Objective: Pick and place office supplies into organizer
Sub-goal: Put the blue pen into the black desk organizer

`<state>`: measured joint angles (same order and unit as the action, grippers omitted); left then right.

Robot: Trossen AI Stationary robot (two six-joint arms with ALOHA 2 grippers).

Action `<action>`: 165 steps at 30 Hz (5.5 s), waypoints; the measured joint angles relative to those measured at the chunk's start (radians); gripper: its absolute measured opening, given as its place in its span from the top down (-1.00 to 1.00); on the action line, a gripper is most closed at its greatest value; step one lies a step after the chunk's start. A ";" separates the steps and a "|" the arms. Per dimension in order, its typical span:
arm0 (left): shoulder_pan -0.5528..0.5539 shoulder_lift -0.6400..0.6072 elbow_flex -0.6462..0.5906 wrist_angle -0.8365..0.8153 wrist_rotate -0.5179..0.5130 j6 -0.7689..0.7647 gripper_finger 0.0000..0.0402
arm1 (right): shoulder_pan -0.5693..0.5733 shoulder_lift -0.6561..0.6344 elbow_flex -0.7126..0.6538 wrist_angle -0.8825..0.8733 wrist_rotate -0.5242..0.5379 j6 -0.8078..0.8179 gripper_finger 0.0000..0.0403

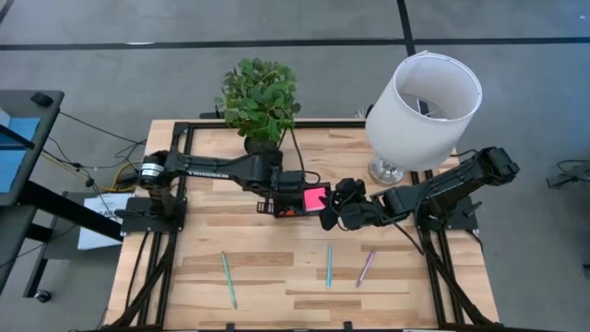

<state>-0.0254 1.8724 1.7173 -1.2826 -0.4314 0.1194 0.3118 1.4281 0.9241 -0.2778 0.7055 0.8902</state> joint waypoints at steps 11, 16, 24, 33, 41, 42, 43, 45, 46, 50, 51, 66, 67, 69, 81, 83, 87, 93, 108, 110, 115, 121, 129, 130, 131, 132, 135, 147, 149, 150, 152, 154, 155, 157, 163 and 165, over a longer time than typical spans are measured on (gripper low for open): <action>-0.081 -0.014 0.217 -0.233 -0.042 -0.211 0.42 | 0.000 0.000 0.000 0.026 0.000 0.000 0.44; -0.193 -0.054 0.362 -0.282 -0.073 -0.356 0.42 | 0.000 0.000 0.000 0.027 0.000 0.000 0.44; -0.478 -0.082 0.369 -0.287 -0.200 -0.835 0.42 | 0.000 0.000 0.000 0.030 0.000 0.000 0.44; -0.775 0.034 0.227 -0.276 -0.375 -1.408 0.42 | 0.000 0.000 0.000 0.032 0.000 0.000 0.44; -0.837 0.214 0.119 -0.287 -0.437 -1.882 0.42 | 0.000 0.000 0.000 0.032 0.000 0.000 0.44; -0.838 0.237 0.112 -0.284 -0.445 -1.915 0.42 | 0.000 0.000 0.000 0.032 0.000 0.000 0.44; -0.838 0.256 0.108 -0.289 -0.457 -1.952 0.42 | 0.000 0.000 0.000 0.032 0.000 0.000 0.44; -0.838 0.298 0.108 -0.289 -0.497 -2.026 0.42 | 0.000 0.000 0.000 0.032 0.000 0.000 0.44; -0.838 0.320 0.109 -0.289 -0.517 -2.063 0.42 | 0.000 0.000 0.000 0.032 0.000 0.000 0.44; -0.836 0.398 0.109 -0.289 -0.627 -2.286 0.42 | 0.000 0.000 0.000 0.032 0.000 0.000 0.44; -0.837 0.414 0.109 -0.288 -0.653 -2.341 0.42 | 0.000 0.000 0.000 0.032 -0.001 0.000 0.44; -0.769 0.443 0.132 -0.289 -0.094 -2.551 0.42 | 0.000 0.000 0.000 0.032 0.000 0.000 0.44; -0.768 0.449 0.132 -0.289 -0.124 -2.548 0.42 | 0.000 0.000 0.000 0.032 0.000 0.000 0.44; -0.767 0.464 0.132 -0.287 -0.165 -2.554 0.42 | 0.000 0.000 0.000 0.032 0.000 0.000 0.44; -0.767 0.486 0.133 -0.289 -0.070 -2.774 0.44 | 0.000 0.000 0.000 0.032 -0.001 0.000 0.44; -0.767 0.485 0.132 -0.289 -0.061 -2.746 0.47 | 0.000 0.000 0.000 0.032 -0.001 0.000 0.44; -0.767 0.485 0.132 -0.288 -0.088 -2.632 0.55 | 0.000 0.000 0.000 0.032 -0.001 0.000 0.44; -0.766 0.485 0.132 -0.288 -0.197 -2.586 0.60 | 0.000 0.000 0.000 0.032 -0.001 0.000 0.44; -0.738 0.488 0.160 -0.290 -0.680 -2.618 0.60 | 0.000 0.000 0.000 0.032 0.000 0.000 0.44; -0.732 0.500 0.159 -0.287 -0.746 -2.653 0.60 | 0.000 0.000 0.000 0.032 -0.001 0.000 0.44; -0.698 0.503 0.159 -0.289 -0.760 -2.665 0.60 | 0.000 0.000 0.000 0.032 0.000 0.000 0.44; -0.641 0.504 0.143 -0.289 -0.758 -2.733 0.60 | 0.000 0.000 0.000 0.032 -0.001 0.000 0.44; -0.573 0.503 0.188 -0.288 -0.766 -2.582 0.60 | 0.000 0.000 0.000 0.032 0.000 0.000 0.44; -0.572 0.503 0.198 -0.289 -0.795 -2.546 0.60 | 0.000 0.000 0.000 0.032 0.000 0.000 0.44; -0.572 0.503 0.206 -0.287 -0.831 -2.533 0.60 | 0.000 0.000 0.000 0.032 0.000 0.000 0.44; -0.573 0.503 0.209 -0.287 -0.876 -2.534 0.60 | 0.000 0.000 0.000 0.032 0.000 0.000 0.44; -0.575 0.503 0.222 -0.288 -1.029 -2.550 0.60 | 0.000 0.000 0.000 0.032 -0.001 0.000 0.44; -0.653 0.477 0.352 -0.288 -1.141 -2.258 0.60 | 0.000 0.000 0.000 0.033 0.000 0.000 0.44; -0.678 0.457 0.379 -0.288 -1.140 -2.154 0.60 | 0.000 0.000 0.000 0.032 -0.001 0.000 0.44; -0.691 0.443 0.392 -0.288 -1.140 -2.091 0.60 | 0.000 0.000 0.000 0.032 -0.001 0.000 0.44; -0.719 0.410 0.413 -0.289 -1.141 -1.922 0.60 | 0.000 0.000 0.000 0.033 0.000 0.000 0.44; -0.750 0.377 0.428 -0.289 -1.141 -1.714 0.60 | 0.000 0.000 0.000 0.032 0.000 0.000 0.44; -0.767 0.363 0.432 -0.289 -1.138 -1.621 0.60 | 0.000 0.000 0.000 0.032 -0.001 0.000 0.44; -0.808 0.340 0.442 -0.289 -1.071 -1.439 0.60 | 0.000 0.000 0.000 0.033 -0.001 0.000 0.44; -0.902 0.321 0.469 -0.268 -0.844 -1.187 0.60 | 0.000 0.000 0.000 0.032 0.000 0.000 0.44; -0.914 0.321 0.469 -0.281 -0.856 -1.248 0.60 | 0.000 0.000 0.000 0.032 -0.001 0.000 0.44</action>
<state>-0.9398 2.1929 2.1861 -1.5635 -1.2875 -1.1282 0.3119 1.4281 0.9245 -0.2455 0.7048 0.8902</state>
